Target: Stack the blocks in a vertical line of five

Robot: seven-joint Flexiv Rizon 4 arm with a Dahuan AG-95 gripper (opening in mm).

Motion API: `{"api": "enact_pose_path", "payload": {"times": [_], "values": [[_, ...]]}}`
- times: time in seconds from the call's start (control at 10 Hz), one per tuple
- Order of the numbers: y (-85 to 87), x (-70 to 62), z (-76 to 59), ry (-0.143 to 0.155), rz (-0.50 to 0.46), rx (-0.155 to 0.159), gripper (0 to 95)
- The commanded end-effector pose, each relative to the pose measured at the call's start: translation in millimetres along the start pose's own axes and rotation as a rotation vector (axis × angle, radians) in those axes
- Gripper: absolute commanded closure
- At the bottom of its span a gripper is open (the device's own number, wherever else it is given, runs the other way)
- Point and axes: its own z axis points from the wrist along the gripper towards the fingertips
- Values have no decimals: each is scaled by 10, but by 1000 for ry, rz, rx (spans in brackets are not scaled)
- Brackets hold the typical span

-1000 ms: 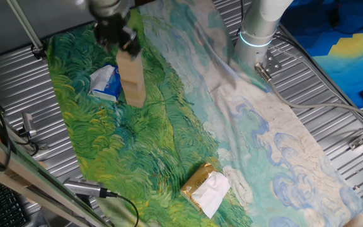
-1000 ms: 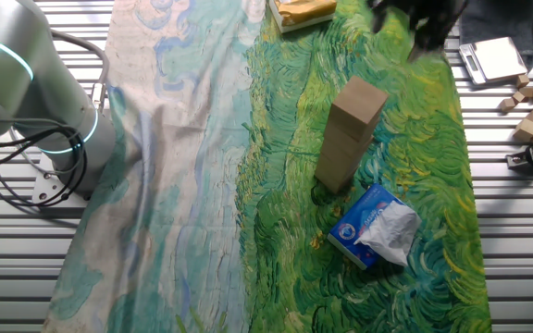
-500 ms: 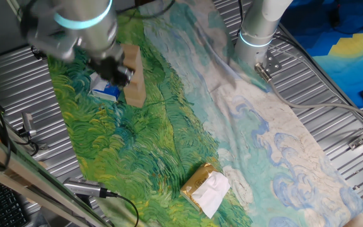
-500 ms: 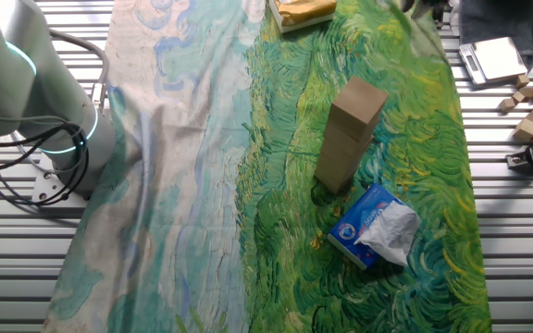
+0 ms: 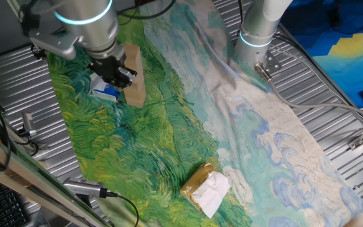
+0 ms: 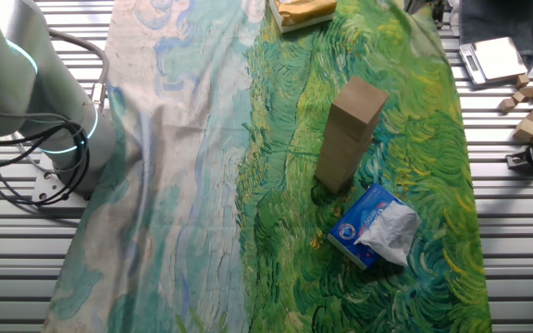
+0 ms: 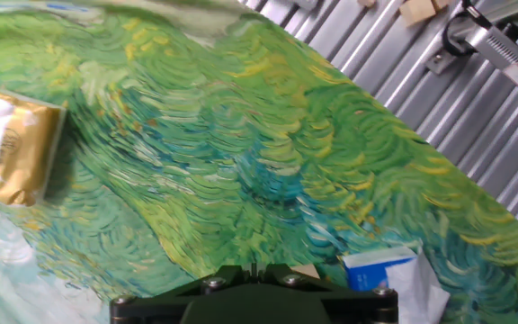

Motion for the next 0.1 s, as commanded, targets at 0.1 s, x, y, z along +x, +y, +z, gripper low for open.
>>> {"api": "enact_pose_path", "payload": {"times": [0.1], "values": [[-7, -41, -27, 1, -2, -14, 950]]}}
